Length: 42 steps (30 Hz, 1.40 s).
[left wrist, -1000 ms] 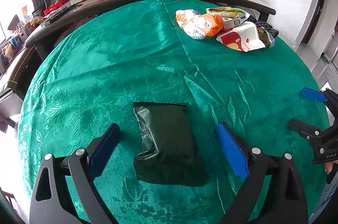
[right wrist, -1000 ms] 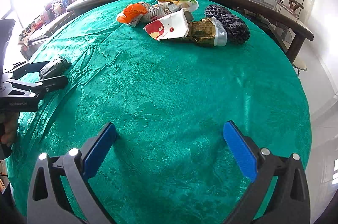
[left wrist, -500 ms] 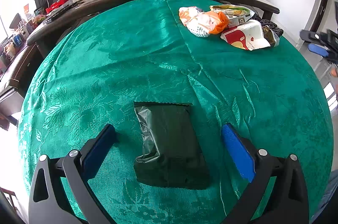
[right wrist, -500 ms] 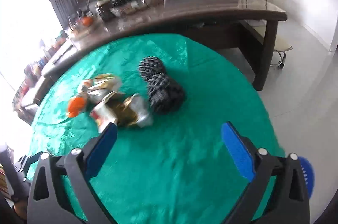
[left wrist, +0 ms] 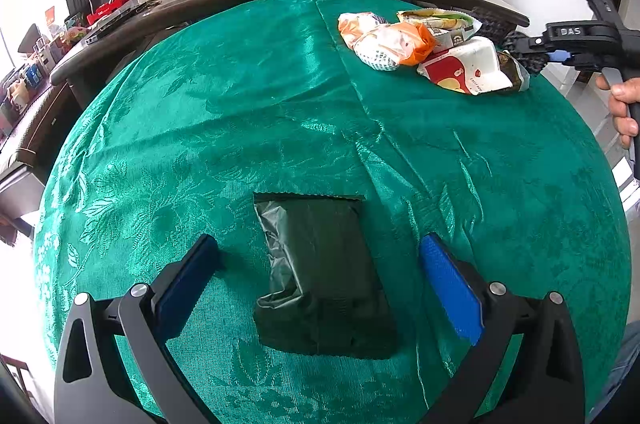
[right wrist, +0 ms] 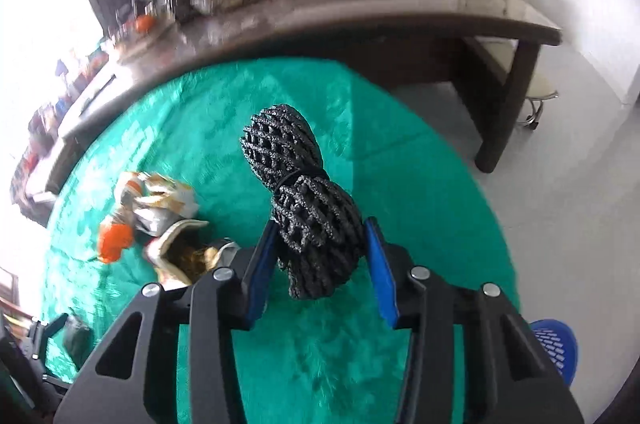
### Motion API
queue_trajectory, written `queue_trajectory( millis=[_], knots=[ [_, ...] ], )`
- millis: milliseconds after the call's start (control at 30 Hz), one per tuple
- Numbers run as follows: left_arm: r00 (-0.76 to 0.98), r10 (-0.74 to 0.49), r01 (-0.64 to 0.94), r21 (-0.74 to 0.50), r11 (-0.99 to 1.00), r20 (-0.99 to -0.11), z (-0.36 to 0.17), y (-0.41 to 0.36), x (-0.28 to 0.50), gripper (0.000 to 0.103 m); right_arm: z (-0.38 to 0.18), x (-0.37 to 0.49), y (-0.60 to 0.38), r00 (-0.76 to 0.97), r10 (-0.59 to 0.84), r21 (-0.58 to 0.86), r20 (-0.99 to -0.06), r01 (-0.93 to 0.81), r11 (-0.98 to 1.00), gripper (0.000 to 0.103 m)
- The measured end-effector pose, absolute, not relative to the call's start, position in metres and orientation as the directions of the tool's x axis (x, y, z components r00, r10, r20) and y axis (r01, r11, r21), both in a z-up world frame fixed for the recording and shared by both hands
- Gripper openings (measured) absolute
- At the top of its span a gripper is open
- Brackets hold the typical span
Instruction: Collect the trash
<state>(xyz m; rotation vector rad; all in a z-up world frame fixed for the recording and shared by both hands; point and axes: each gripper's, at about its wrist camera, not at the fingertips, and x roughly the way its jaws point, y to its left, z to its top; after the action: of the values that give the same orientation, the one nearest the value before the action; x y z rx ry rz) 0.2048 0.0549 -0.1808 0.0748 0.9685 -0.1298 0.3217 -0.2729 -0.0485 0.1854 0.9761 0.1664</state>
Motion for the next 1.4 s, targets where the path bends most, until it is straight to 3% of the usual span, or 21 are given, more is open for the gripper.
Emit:
queue_trajectory(
  millis=[167,400,467,533,600,800,1400],
  knots=[
    [0.560,-0.076,0.143,0.006,0.990,-0.825,-0.181,0.055,0.205,0.099,-0.024,0.242,-0.271,0.592,0.322,0.330,-0.739,-0.099,0.939,0.042],
    [0.560,-0.076,0.142,0.005,0.990,-0.825,-0.181,0.055,0.205,0.099,-0.067,0.168,-0.182,0.509,0.374,0.299,-0.775,-0.226,0.927,0.043],
    [0.560,-0.077,0.142,0.005,0.990,-0.825,-0.181,0.055,0.205,0.099,-0.075,0.162,-0.167,0.517,0.351,0.252,-0.781,-0.253,0.934,0.049],
    [0.560,-0.076,0.142,0.005,0.990,-0.825,-0.181,0.055,0.205,0.099,-0.078,0.158,-0.158,0.541,0.321,0.190,-0.777,-0.284,0.940,0.072],
    [0.560,-0.077,0.142,0.005,0.990,-0.825,-0.181,0.055,0.205,0.099,-0.082,0.157,-0.155,0.550,0.293,0.137,-0.782,-0.307,0.942,0.077],
    [0.560,-0.077,0.142,0.005,0.990,-0.825,-0.181,0.055,0.205,0.099,-0.100,0.147,-0.154,0.518,0.265,0.063,-0.814,-0.374,0.925,0.082],
    [0.560,-0.076,0.142,0.005,0.990,-0.825,-0.181,0.055,0.205,0.099,-0.101,0.149,-0.154,0.514,0.264,0.063,-0.816,-0.375,0.925,0.084]
  ],
)
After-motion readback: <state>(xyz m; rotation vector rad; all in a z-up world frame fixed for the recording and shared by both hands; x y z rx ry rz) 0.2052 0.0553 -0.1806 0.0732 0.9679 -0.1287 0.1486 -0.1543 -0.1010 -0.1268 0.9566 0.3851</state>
